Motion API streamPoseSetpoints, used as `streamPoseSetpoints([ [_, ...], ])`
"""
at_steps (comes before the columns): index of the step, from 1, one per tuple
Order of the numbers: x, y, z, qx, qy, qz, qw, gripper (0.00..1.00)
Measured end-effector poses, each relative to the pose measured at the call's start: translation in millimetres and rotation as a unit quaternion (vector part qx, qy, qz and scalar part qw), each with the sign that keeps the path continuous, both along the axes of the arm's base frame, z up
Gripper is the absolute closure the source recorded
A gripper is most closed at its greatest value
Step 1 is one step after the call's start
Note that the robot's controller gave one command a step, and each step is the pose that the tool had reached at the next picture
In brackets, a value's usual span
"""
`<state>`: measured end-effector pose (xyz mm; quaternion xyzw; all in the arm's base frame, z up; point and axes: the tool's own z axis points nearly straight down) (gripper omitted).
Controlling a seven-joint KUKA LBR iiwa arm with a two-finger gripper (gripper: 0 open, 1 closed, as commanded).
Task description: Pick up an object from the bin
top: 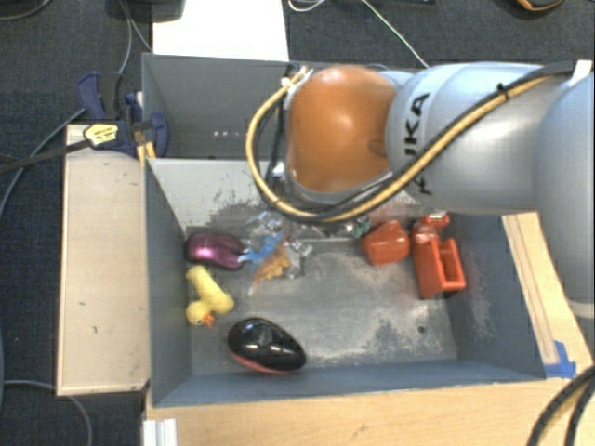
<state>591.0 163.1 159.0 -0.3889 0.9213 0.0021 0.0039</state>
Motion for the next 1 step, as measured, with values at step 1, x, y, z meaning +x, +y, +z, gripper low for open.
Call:
streamPoseSetpoints([
  [1, 0.2, 0.1, 11.5, 0.0, -0.0001, -0.001, 1.0, 1.0],
])
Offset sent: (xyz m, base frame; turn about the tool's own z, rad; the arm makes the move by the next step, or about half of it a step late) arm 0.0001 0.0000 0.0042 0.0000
